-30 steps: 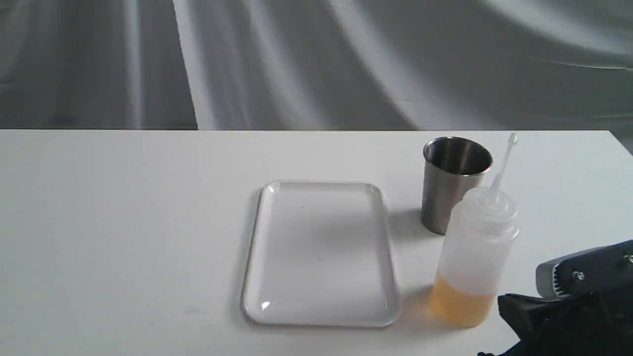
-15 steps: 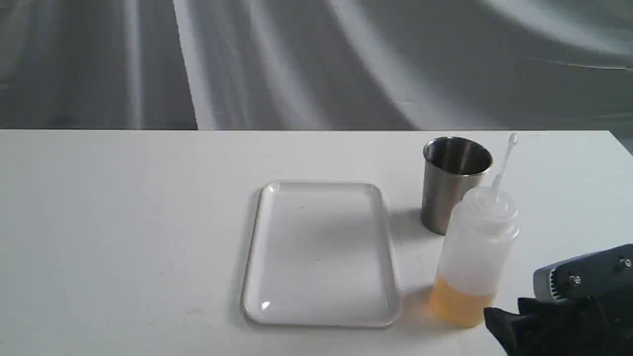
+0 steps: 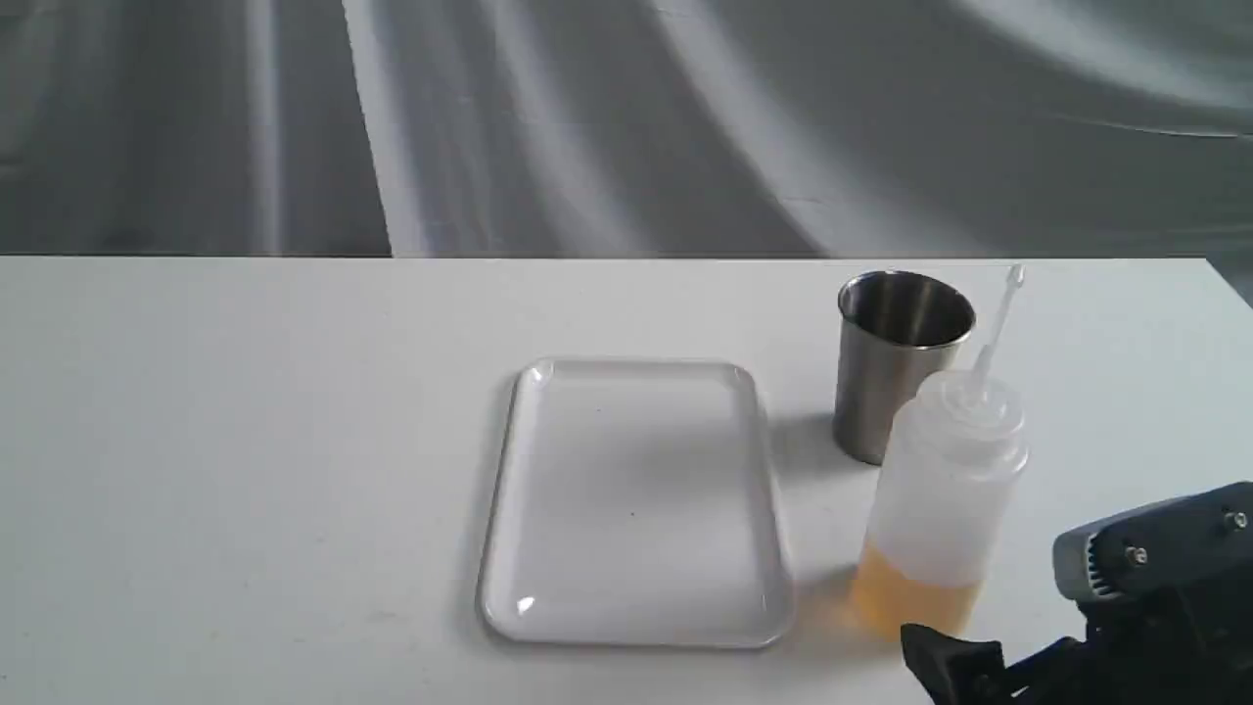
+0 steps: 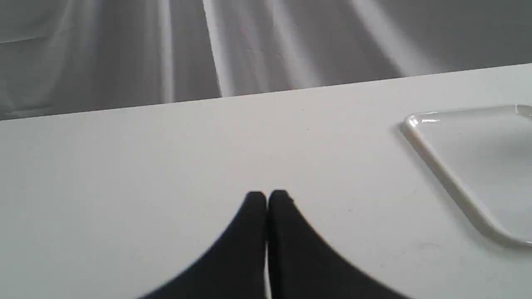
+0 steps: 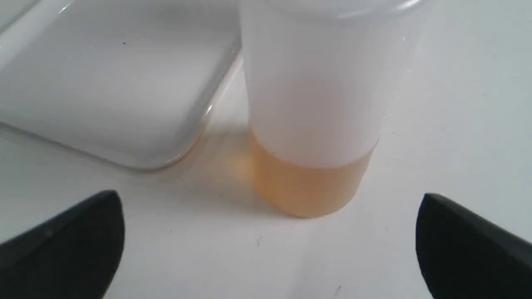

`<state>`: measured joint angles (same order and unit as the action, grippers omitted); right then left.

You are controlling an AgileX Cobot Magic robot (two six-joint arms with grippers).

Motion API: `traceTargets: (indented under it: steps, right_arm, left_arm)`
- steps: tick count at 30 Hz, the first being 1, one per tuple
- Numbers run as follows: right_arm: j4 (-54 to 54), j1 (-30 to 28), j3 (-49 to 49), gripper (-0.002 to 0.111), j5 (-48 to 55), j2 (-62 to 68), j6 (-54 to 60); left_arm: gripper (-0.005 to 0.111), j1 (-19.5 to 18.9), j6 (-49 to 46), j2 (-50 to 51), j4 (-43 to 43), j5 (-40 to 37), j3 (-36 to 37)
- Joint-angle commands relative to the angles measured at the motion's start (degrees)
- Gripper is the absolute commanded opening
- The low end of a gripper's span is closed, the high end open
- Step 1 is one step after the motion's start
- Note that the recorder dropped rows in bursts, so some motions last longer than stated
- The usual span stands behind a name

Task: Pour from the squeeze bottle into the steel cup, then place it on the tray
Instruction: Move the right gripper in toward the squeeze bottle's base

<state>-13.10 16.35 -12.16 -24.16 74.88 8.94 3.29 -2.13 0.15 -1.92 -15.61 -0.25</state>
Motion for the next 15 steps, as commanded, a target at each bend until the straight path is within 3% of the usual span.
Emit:
traceTargets:
  steps: [1,15]
  right_arm:
    - [0.93,-0.39,0.32,0.094,-1.26,-0.02,-0.19]
    - [0.47,-0.39,0.32,0.094,-7.71,6.27,-0.19]
  left_arm:
    - [0.0,0.33,0.09,-0.15,0.04,0.39,0.25]
    - [0.0,0.33,0.05,-0.15,0.04,0.39,0.25]
